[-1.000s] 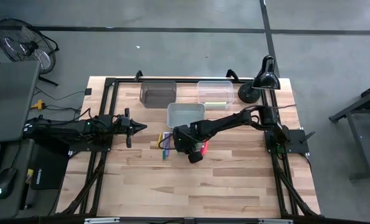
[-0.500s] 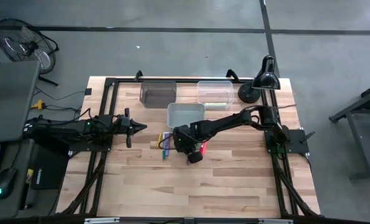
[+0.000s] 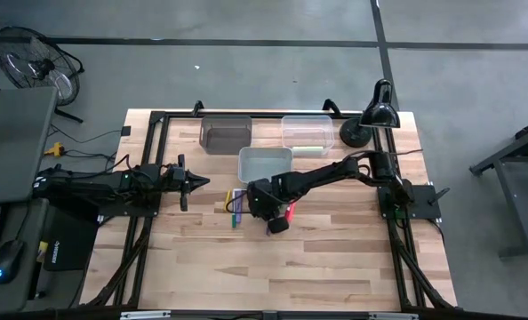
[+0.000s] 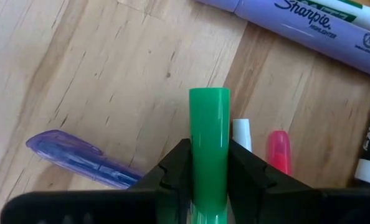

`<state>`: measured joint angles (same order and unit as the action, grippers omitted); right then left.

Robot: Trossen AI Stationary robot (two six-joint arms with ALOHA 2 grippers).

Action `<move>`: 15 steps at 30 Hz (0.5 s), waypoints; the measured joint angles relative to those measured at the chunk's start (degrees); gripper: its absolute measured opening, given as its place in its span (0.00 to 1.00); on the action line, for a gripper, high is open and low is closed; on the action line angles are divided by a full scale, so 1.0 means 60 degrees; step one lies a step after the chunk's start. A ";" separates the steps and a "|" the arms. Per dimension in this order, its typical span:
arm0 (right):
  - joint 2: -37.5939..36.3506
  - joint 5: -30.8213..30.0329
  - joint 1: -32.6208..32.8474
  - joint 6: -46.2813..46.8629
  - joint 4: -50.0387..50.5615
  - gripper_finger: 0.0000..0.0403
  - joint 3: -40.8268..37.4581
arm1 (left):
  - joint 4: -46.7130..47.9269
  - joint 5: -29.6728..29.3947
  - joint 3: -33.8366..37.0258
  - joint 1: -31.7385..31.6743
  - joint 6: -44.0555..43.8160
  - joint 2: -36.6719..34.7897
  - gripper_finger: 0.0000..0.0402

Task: Pick & Place Markers
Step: Put the green highlighter into the transparent bin

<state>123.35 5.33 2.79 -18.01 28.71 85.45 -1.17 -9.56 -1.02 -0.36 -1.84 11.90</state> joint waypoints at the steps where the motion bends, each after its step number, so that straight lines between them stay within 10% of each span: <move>1: -0.0006 -0.0063 0.0001 0.0000 0.0019 0.18 0.0000 | 0.0000 0.0000 0.0003 0.0000 0.0002 0.0000 0.00; 15: -0.0993 -0.0742 0.0000 0.0047 0.1027 0.18 -0.0022 | 0.0000 0.0000 0.0000 0.0004 -0.0001 0.0003 0.00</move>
<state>117.39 0.87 2.79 -17.73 34.87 85.32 -1.17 -9.56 -1.02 -0.34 -1.85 11.92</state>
